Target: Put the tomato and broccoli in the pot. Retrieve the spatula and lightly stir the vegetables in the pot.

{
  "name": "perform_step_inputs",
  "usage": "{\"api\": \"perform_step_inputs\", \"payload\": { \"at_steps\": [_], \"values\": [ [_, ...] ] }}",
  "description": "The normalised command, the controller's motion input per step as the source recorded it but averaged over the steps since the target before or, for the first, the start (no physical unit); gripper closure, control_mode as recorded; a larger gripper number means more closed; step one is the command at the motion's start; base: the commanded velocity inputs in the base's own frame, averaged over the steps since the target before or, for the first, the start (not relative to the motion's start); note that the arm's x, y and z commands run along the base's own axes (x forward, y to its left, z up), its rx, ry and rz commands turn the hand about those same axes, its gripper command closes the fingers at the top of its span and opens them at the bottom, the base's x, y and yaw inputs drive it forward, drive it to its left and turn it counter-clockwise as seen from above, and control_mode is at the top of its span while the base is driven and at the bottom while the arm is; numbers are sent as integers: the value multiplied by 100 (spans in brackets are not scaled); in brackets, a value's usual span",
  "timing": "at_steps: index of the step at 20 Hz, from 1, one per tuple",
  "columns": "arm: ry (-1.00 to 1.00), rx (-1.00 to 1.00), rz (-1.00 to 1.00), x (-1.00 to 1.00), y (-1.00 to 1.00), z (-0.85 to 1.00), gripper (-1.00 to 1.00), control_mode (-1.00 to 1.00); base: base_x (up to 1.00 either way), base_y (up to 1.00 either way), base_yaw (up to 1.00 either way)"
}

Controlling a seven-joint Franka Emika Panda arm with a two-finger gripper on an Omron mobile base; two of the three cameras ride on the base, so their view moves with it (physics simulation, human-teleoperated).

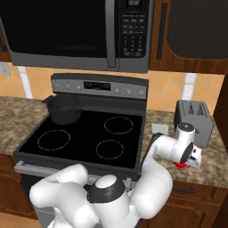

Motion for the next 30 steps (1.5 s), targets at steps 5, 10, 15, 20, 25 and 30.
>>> {"api": "perform_step_inputs", "payload": {
  "at_steps": [5, 10, 15, 20, 25, 30],
  "values": [
    [0, 0, 0, 2, 0, 0, 100, -100, 0, 0, 0],
    [0, 0, 0, -1, 0, 0, 100, -100, 0, 0, 0],
    [-13, 0, 0, -34, 23, 26, 100, -100, 0, 0, 0],
    [-26, -1, 0, -69, 92, 87, 100, -100, 0, 0, 0],
    [-9, -8, 1, -49, 100, 54, 100, -100, 0, 0, 0],
    [-9, -12, 7, -18, 100, 25, 100, -100, 0, 0, 0]
  ]
}}
